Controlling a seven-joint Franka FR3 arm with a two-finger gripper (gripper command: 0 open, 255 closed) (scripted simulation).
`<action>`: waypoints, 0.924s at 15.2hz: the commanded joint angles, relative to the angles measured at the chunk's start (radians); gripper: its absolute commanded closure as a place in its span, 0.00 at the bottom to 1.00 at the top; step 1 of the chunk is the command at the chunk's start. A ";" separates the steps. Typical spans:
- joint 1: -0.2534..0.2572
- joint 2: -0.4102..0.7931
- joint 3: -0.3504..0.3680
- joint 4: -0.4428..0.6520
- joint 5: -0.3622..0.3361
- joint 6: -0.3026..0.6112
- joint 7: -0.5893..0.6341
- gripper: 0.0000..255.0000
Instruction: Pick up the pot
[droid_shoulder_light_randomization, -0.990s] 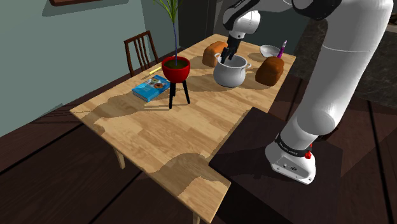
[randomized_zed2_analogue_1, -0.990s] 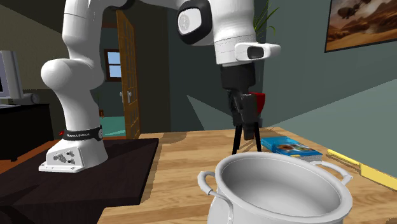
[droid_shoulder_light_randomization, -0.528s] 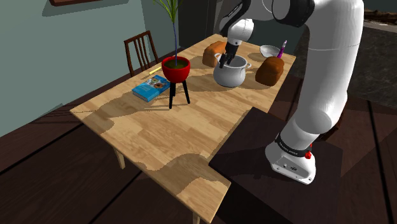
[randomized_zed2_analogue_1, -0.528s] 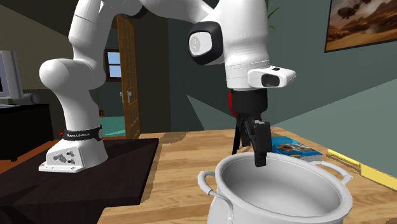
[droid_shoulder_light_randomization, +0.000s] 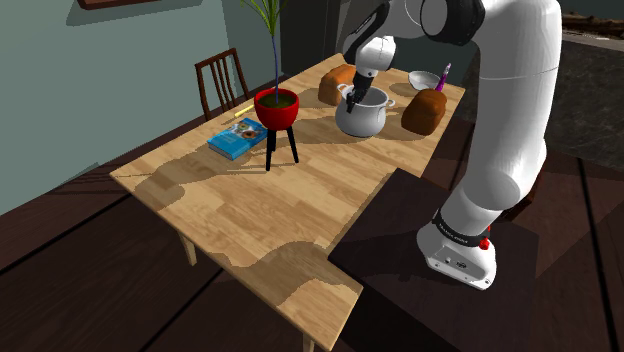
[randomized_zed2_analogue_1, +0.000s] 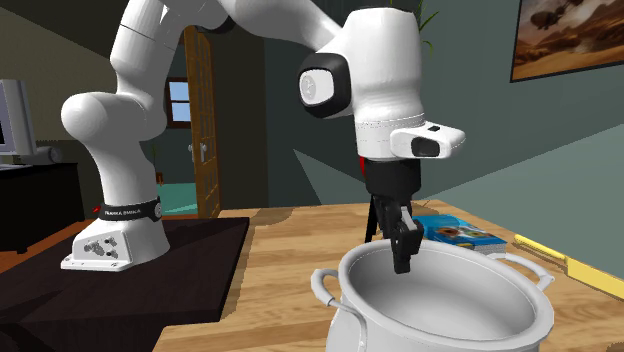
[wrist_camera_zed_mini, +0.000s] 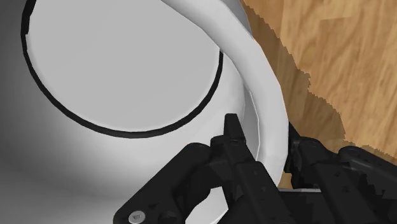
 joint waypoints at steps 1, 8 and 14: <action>0.000 0.001 0.001 0.000 0.001 0.000 0.000 1.00; 0.003 -0.011 -0.005 -0.002 -0.008 -0.008 0.004 1.00; 0.021 -0.063 -0.030 0.010 -0.056 -0.063 0.042 1.00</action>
